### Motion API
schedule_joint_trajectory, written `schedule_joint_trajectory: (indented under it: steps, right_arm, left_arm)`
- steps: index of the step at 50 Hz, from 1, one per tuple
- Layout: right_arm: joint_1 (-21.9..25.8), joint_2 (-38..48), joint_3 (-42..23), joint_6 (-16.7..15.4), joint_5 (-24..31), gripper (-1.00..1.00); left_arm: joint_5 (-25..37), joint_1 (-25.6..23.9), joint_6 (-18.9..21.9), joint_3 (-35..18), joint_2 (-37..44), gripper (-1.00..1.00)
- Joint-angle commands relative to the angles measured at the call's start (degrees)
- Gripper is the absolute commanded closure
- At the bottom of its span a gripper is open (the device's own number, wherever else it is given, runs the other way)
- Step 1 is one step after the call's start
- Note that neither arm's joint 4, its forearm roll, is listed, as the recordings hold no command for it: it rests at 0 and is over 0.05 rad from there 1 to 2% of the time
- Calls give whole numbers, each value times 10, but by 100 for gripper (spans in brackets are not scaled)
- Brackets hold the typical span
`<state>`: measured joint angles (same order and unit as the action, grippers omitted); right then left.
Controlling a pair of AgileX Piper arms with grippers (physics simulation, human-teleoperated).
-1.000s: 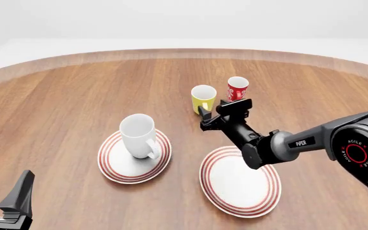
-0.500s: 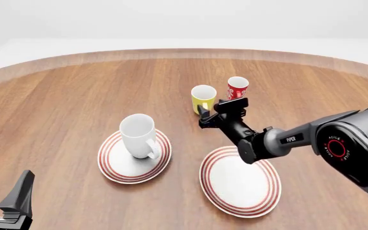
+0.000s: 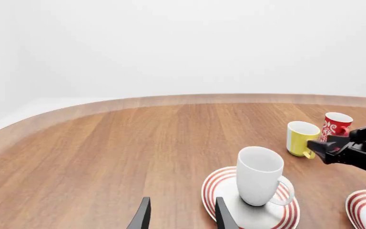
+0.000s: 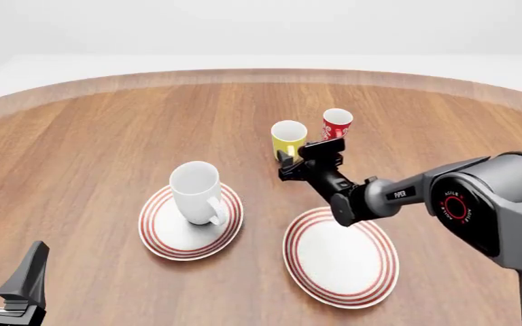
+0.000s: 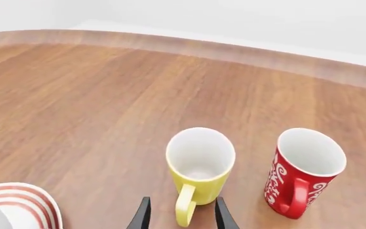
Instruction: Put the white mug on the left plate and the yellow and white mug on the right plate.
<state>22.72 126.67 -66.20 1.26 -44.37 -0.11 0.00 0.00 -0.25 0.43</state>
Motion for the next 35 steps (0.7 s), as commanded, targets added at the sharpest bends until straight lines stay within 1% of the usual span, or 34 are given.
schedule_joint_trajectory:
  steps: [1, 35]
  right_arm:
    - [-1, 14, -18, 1, 12, -100]
    - [2, 62, -65, 3, 40, -100]
  left_arm:
    - [0, 0, 0, 0, 0, -100]
    - [0, 0, 0, 0, 0, -100]
